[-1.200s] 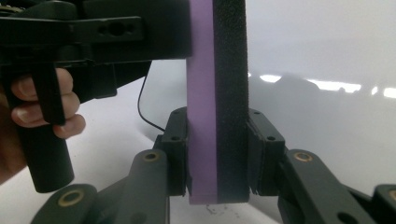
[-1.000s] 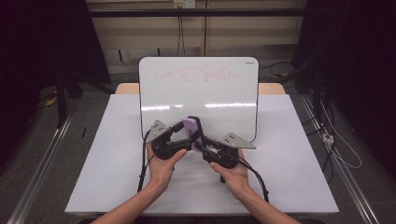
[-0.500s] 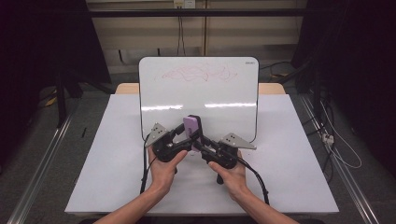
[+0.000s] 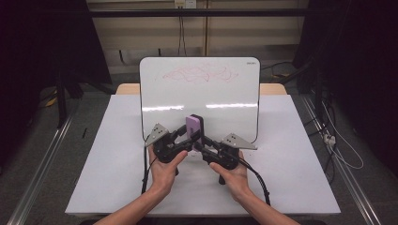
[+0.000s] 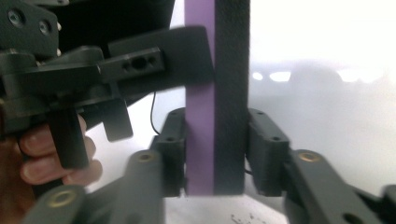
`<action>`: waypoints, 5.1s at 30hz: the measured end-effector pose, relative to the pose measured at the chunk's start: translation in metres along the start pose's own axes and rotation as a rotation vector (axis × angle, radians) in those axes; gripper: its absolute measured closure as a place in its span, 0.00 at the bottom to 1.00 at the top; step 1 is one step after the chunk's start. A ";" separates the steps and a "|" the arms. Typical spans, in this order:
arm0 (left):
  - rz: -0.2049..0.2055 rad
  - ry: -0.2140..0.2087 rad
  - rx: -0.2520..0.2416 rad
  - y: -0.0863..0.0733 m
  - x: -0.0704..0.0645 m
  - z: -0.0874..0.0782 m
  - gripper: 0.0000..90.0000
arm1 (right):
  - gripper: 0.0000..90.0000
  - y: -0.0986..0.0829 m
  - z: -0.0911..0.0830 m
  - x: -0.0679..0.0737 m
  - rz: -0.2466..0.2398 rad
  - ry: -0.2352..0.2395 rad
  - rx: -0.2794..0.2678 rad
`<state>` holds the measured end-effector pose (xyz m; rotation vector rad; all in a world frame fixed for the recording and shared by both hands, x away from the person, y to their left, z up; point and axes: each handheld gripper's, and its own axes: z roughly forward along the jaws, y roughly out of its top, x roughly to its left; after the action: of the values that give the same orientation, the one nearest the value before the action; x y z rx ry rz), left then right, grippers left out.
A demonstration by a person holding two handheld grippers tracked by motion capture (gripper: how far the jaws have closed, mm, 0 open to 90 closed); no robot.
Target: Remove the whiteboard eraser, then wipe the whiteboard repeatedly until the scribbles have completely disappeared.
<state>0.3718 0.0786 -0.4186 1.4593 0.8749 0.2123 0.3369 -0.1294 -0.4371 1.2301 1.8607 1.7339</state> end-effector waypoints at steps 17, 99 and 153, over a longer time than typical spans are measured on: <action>0.054 0.047 0.027 0.013 0.012 -0.013 0.46 | 0.22 -0.001 -0.022 -0.014 -0.088 -0.066 0.063; 0.437 0.420 0.155 0.118 0.054 -0.031 0.46 | 0.06 -0.019 -0.146 -0.086 -0.153 -0.330 0.117; 0.717 0.705 0.282 0.171 0.065 0.058 0.46 | 0.04 -0.019 -0.147 -0.090 -0.140 -0.329 0.117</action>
<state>0.5168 0.1003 -0.2951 1.9631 0.9128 1.2355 0.2760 -0.2910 -0.4516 1.3029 1.8205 1.2783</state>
